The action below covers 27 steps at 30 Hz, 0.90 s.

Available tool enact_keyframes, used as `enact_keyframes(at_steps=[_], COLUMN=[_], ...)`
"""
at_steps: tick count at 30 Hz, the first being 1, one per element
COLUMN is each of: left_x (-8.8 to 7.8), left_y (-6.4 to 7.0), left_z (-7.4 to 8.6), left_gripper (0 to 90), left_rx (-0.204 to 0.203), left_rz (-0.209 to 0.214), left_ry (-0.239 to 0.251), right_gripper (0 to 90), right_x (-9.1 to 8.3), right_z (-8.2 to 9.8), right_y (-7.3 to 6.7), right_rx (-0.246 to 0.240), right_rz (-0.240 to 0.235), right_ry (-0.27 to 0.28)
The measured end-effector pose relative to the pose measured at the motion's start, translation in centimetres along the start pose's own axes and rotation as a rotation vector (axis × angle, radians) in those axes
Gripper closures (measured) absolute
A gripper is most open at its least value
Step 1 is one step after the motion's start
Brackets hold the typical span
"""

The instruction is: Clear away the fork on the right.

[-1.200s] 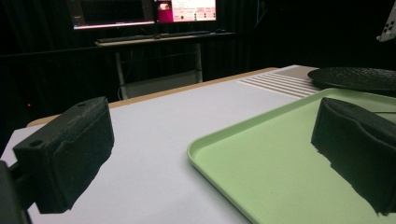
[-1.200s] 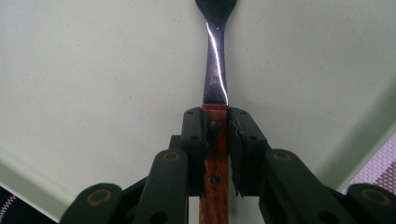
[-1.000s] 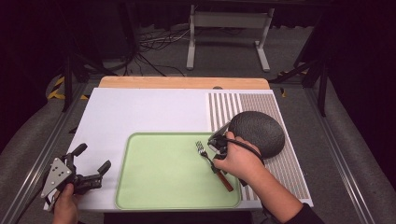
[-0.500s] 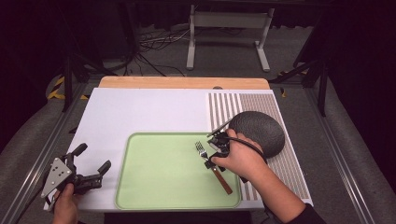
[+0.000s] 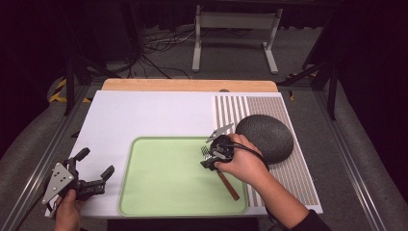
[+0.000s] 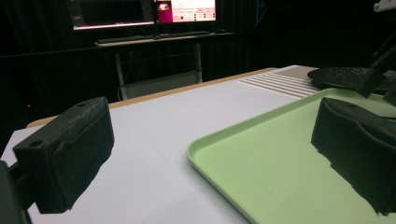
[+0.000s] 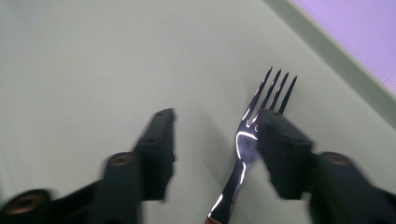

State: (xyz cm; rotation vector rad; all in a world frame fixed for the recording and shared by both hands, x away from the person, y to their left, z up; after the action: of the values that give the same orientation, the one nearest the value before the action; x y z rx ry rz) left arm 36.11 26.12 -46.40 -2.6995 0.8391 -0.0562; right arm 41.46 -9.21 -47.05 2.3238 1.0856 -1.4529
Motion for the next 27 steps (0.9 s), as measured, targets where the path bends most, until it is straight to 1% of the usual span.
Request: enact_keyframes(at_steps=[1,3,5,6,8,9,10,13,22,27], left_x=[0.0,0.0,0.0,0.0,0.0,0.0,0.0,0.0,0.0,0.0], left_y=[0.0,0.0,0.0,0.0,0.0,0.0,0.0,0.0,0.0,0.0], left_z=[0.0,0.0,0.0,0.0,0.0,0.0,0.0,0.0,0.0,0.0], left_gripper=[0.0,0.0,0.0,0.0,0.0,0.0,0.0,0.0,0.0,0.0], left_rx=[0.000,-0.001,-0.001,-0.001,-0.001,0.000,0.000,0.001,-0.002,-0.003], left_rz=[-0.002,-0.002,-0.002,-0.002,-0.001,0.000,0.001,0.000,0.000,0.001], left_ry=[0.001,0.001,0.001,0.001,0.003,0.001,0.001,0.001,0.002,0.001], right_gripper=[60.1,72.8,79.3,84.4,88.7,89.8,90.0,90.0,90.0,90.0], right_x=[0.2,0.8,1.1,1.4,1.5,1.6,1.7,1.9,2.2,2.2], right_z=[0.2,0.5,0.6,0.7,0.8,0.8,0.9,1.0,1.2,1.2], right_y=[0.0,0.1,0.2,0.3,0.5,0.6,0.6,0.7,0.8,1.0], right_rx=[-0.008,-0.031,-0.047,-0.057,-0.074,-0.078,-0.074,-0.072,-0.070,-0.076], right_rz=[0.006,0.007,0.014,0.018,0.034,0.046,0.045,0.047,0.051,0.054], right_ry=[-0.020,-0.032,-0.045,-0.054,-0.067,-0.075,-0.087,-0.095,-0.106,-0.105])
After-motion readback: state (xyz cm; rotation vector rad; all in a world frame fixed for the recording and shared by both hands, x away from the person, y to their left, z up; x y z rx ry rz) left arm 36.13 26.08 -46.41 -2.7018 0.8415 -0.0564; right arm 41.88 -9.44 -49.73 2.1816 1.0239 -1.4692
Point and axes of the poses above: each handheld gripper's, and its own axes: x roughly forward along the jaws, z roughly out of its underside, y roughly to its right, the point moved 8 cm from there along x, roughly forward along the jaws, and after that the axes turned 15 degrees about x, right-handed, at the moved point
